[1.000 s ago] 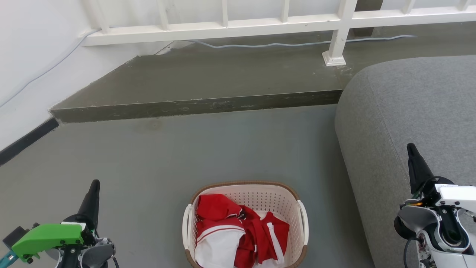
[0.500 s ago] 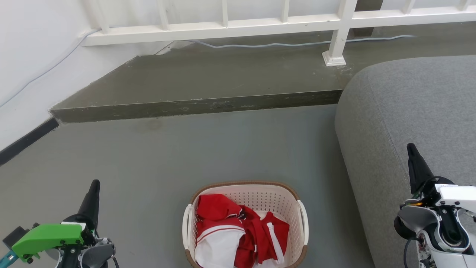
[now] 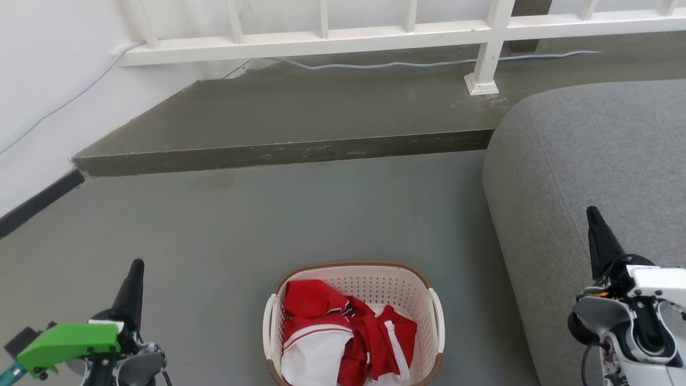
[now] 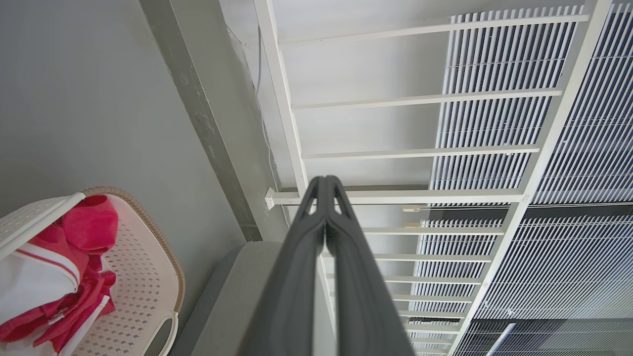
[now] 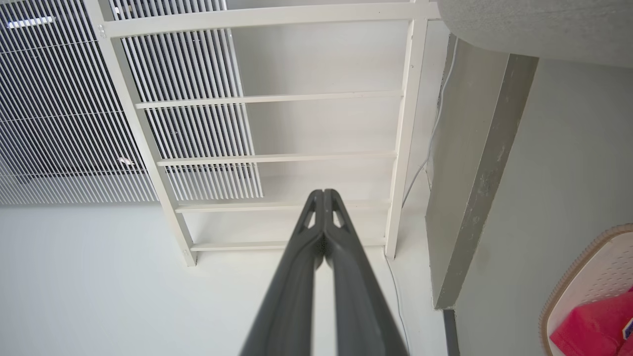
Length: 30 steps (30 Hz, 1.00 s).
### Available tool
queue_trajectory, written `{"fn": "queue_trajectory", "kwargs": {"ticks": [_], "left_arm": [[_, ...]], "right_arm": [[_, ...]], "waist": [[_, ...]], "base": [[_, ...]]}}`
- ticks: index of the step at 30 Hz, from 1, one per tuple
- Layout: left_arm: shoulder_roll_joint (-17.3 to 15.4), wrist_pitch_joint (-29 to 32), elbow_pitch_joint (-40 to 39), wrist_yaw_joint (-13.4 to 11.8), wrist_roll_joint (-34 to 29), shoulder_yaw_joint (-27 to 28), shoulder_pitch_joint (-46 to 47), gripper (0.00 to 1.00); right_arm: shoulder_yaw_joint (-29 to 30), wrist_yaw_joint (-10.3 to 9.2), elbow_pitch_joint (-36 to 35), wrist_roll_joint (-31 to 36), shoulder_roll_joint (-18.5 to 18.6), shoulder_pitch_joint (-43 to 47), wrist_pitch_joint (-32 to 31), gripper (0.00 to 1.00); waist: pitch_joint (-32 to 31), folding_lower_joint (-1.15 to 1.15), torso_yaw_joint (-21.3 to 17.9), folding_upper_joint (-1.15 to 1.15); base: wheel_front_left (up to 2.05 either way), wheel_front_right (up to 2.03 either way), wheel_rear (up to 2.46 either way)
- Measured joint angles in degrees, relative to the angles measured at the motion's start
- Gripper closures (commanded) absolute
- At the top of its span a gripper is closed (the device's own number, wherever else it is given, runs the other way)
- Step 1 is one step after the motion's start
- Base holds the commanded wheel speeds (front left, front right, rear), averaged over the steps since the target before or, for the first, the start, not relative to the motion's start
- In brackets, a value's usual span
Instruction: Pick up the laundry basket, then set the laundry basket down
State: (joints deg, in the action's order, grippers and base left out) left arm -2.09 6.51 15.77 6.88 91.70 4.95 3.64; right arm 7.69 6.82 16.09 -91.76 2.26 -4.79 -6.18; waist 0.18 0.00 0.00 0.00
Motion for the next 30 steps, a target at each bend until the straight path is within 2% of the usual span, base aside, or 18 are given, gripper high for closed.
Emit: {"fn": "queue_trajectory", "kwargs": {"ticks": [1, 2, 8, 21, 30], "left_arm": [[0.03, 0.00, 0.21, -0.02, 0.00, -0.01, -0.08, 1.00], [0.19, 0.00, 0.74, -0.09, 0.00, -0.02, -0.30, 0.00], [1.41, -0.04, 3.10, -0.11, -0.01, -0.35, -2.65, 0.00], [1.37, -2.22, 1.32, -0.11, -0.36, -1.63, -2.64, 0.00], [1.15, -4.30, -0.46, -0.10, -3.52, -3.33, -2.59, 0.00]], "right_arm": [[-0.02, -0.05, 0.24, 0.01, -0.03, 0.04, 0.00, 1.00], [-0.04, -0.20, 0.75, 0.01, -0.20, 0.21, 0.00, 0.00], [-0.47, -0.35, 2.96, 0.01, -1.56, 3.02, 0.08, 0.00], [-2.70, -0.35, 0.69, 0.40, -1.47, 2.98, 1.69, 0.00], [-4.68, -0.34, -0.68, 2.24, -1.26, 2.98, 3.63, 0.00]], "waist": [[0.00, 0.00, 0.00, 0.00], [0.00, 0.00, 0.00, 0.00], [0.02, 0.00, 0.00, 0.00], [0.18, 0.00, 0.05, 0.00], [0.33, 0.00, 0.09, 0.00]], "base": [[0.00, 0.00, 0.00], [0.00, 0.00, 0.00], [0.00, 0.00, 0.00], [0.00, 0.00, 0.00], [0.00, 0.00, 0.00]]}}
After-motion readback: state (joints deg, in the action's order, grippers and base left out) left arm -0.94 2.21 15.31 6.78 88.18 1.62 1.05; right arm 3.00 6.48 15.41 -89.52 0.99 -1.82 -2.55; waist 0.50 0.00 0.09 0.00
